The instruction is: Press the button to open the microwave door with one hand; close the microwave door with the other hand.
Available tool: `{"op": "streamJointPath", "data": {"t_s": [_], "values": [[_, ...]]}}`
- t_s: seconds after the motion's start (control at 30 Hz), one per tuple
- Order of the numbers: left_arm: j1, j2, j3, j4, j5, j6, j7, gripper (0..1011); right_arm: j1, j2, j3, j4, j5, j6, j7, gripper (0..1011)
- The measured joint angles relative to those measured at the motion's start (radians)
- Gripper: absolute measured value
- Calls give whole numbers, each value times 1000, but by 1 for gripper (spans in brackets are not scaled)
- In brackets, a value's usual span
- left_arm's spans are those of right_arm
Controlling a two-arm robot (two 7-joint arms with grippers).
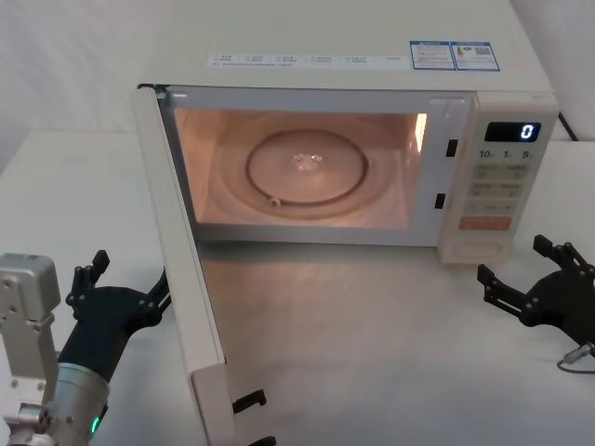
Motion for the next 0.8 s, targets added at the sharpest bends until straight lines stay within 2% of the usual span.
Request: {"op": "streamJointPath", "data": {"t_s": [0.8], "values": [[0, 0, 0, 0, 0, 0, 0, 1001, 0, 0, 0, 0, 0, 0, 0, 1000]]}}
